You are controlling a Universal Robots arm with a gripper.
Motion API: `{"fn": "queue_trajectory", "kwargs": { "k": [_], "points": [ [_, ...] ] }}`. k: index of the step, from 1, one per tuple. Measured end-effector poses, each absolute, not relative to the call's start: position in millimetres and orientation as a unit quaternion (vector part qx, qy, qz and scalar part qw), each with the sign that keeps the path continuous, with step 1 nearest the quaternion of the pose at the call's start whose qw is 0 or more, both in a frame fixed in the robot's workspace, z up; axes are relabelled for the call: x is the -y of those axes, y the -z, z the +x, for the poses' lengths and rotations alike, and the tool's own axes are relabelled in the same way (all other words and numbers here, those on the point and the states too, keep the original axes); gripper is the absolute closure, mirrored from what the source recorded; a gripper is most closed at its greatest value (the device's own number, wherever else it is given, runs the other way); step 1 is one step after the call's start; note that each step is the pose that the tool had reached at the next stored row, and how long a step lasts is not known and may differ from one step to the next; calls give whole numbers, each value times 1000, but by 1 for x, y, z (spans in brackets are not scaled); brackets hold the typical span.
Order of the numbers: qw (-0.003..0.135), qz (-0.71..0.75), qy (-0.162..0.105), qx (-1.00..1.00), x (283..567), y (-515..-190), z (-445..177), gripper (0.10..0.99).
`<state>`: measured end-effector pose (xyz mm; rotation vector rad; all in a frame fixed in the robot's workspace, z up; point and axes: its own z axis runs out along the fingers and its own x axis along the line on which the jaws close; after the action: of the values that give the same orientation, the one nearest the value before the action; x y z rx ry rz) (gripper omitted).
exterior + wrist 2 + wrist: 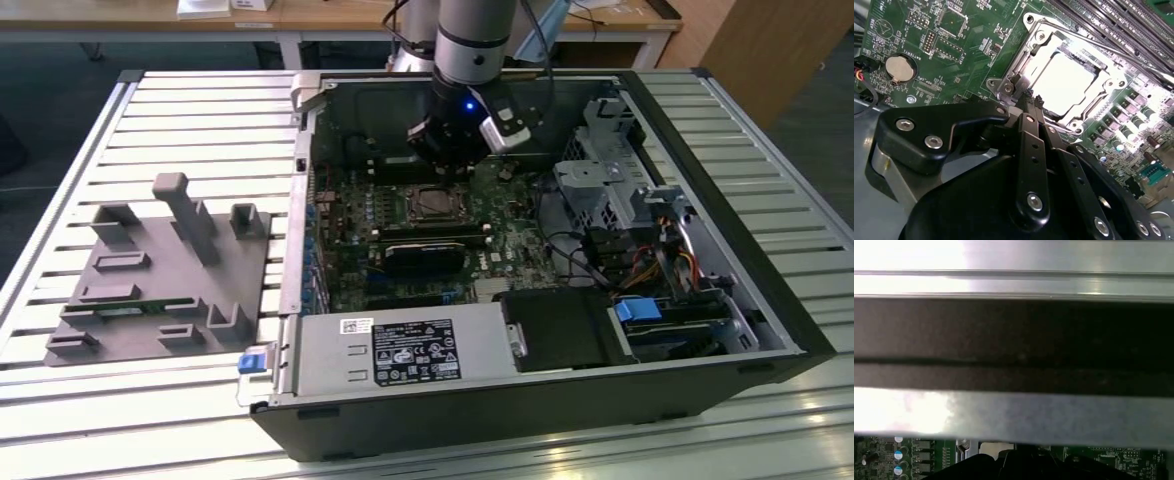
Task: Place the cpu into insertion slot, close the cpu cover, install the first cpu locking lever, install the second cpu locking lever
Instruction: 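Install the second cpu locking lever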
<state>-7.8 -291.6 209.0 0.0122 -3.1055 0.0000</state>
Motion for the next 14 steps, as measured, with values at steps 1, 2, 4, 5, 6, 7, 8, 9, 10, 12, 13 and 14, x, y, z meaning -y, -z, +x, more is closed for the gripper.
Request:
{"fn": "queue_trajectory", "kwargs": {
  "k": [1,2,4,5,6,7,8,9,10,12,13,14],
  "points": [
    [18,4,0,1000,292,-209,-8,980],
    [18,4,0,1000,292,-209,-8,980],
    [18,4,0,1000,292,-210,-8,980],
    [18,4,0,1000,292,-210,-8,980],
    [18,4,0,1000,292,-212,-8,980],
    [18,4,0,1000,292,-214,-8,980],
    [18,4,0,1000,292,-216,-8,980],
    [18,4,0,1000,292,-218,-8,980],
    [18,4,0,1000,292,-220,-8,980],
    [18,4,0,1000,292,-222,-8,980],
    [18,4,0,1000,293,-222,-8,980],
    [18,4,0,1000,294,-222,-8,980]
  ]
}}
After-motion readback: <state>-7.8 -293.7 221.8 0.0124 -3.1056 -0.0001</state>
